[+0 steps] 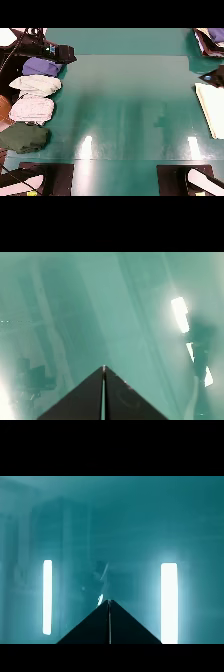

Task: Fold the shirts.

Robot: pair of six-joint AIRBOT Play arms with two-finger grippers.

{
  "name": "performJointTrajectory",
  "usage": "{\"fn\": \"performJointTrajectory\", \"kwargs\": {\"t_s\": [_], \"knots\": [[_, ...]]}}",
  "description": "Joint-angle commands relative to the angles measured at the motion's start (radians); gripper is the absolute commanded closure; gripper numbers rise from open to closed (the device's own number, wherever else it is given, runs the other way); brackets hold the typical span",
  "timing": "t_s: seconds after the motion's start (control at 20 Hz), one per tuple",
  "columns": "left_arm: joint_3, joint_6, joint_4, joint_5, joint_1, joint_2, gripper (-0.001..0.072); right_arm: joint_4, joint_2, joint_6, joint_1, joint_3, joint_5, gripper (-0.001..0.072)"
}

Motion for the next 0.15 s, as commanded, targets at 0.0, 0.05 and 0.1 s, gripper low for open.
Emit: {"fn": "performJointTrajectory", "kwargs": {"t_s": [0.0,0.05,0.1], "knots": [[0.0,0.0,0.0,0.002,0.0,0.0,0.0681,0.008,0.0,-0.005,0.142,0.003,0.0,0.0695],[0.0,0.0,0.0,0.002,0.0,0.0,0.0681,0.007,0.0,-0.005,0.157,0.003,0.0,0.0695],[0.0,0.0,0.0,0.002,0.0,0.0,0.0681,0.008,0.0,-0.005,0.167,0.003,0.001,0.0695]]}}
